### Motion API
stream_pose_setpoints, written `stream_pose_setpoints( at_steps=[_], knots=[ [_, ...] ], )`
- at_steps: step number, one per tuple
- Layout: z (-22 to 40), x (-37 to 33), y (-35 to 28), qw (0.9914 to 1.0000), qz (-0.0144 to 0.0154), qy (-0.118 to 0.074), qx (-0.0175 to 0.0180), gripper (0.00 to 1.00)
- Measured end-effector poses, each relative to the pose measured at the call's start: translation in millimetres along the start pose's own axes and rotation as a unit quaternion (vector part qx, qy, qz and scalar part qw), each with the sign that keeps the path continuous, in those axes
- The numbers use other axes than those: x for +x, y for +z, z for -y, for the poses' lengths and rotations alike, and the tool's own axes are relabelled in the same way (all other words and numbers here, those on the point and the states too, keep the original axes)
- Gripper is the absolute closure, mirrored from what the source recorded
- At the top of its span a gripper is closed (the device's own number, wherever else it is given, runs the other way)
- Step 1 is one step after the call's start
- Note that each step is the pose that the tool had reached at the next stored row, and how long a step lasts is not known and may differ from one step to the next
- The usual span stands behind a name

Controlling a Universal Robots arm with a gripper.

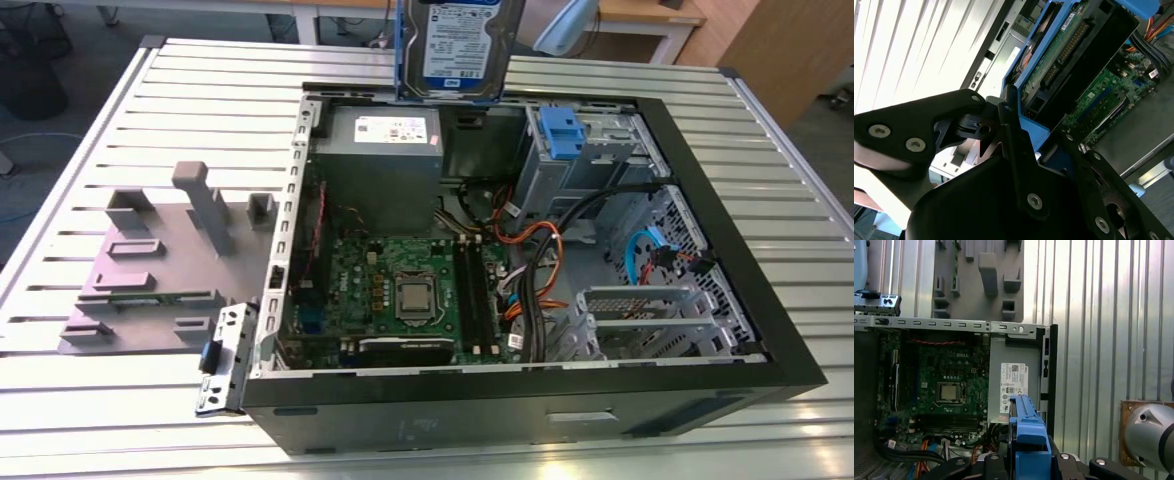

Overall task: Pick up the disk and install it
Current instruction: 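Pick up the disk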

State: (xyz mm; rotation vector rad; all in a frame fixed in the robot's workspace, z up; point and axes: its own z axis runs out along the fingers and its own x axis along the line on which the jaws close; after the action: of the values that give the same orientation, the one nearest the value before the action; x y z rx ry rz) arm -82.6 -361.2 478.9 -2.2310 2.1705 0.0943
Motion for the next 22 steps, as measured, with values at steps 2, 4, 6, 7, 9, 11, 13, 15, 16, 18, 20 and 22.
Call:
stream_pose_setpoints(
  at_steps=[2, 4, 6, 7, 9, 11, 13, 15, 16, 18, 20, 22],
  knots=[
    [0.5, 0.0, 0.0, 1.0, 0.0, 0.0, 0.0, 0.63],
    [1.0, 0.0, 0.0, 1.0, 0.0, 0.0, 0.0, 0.63],
    [1.4, 0.0, 0.0, 1.0, 0.0, 0.0, 0.0, 0.63],
    [1.6, 0.0, -0.1, 1.0, 0.0, 0.0, 0.0, 0.63],
    [2.2, 0.0, -0.1, 1.0, 0.0, 0.0, 0.0, 0.63],
    [2.7, 0.1, -0.1, 1.0, 0.0, 0.0, 0.0, 0.63],
    [3.2, 0.1, -0.1, 1.0, 0.0, 0.0, 0.0, 0.63],
    [3.8, 0.1, -0.1, 1.0, 0.0, 0.0, 0.0, 0.63],
    [4.1, 0.1, -0.1, 1.0, 0.0, 0.0, 0.0, 0.63],
    [4.6, 0.1, -0.1, 1.0, 0.0, 0.0, 0.0, 0.63],
    [5.1, 0.1, -0.1, 1.0, 0.0, 0.0, 0.0, 0.63],
    [5.6, 0.1, -0.1, 1.0, 0.0, 0.0, 0.0, 0.63]
  ],
)
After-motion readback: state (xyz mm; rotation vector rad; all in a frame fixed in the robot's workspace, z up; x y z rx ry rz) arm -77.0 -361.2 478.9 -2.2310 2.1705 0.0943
